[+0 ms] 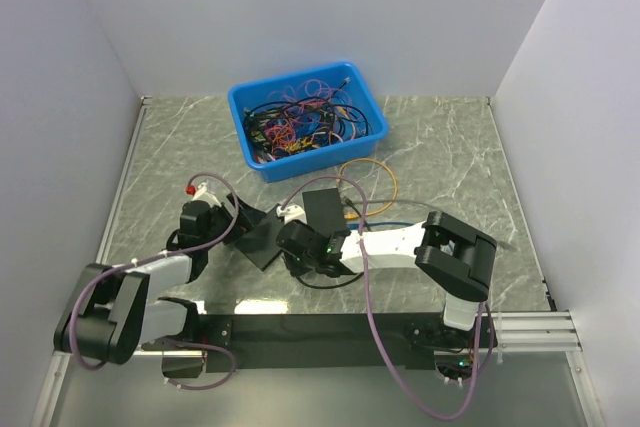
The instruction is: Insert the plug into the switch port
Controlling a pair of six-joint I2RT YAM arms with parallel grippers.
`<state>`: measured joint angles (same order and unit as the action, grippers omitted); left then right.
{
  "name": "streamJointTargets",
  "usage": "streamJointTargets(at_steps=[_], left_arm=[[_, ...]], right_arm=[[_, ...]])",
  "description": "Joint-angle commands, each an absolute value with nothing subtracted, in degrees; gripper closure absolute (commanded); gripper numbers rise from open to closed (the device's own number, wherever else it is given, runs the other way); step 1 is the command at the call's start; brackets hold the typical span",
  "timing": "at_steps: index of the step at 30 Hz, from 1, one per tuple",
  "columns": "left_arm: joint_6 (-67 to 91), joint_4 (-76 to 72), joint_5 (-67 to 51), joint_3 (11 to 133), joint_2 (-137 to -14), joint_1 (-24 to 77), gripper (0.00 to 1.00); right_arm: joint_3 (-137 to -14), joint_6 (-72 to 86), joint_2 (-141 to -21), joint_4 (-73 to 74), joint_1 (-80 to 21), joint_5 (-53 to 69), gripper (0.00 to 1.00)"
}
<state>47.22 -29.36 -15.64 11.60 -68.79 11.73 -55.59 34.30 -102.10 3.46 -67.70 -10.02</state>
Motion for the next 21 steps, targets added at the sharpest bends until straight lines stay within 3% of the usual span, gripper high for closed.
streamJointTargets(at_steps=[1, 21], left_arm=[[45.8, -35.2, -17.5, 12.8, -71.7, 12.0, 0.12], [46.3, -40.4, -19.1, 12.1, -77.9, 12.0, 0.14]], right_arm=[[-55.0, 34.7, -101.7, 5.7, -68.6, -12.2, 1.00], [-57.0, 35.0, -100.4, 8.0, -72.2, -16.9, 1.00]])
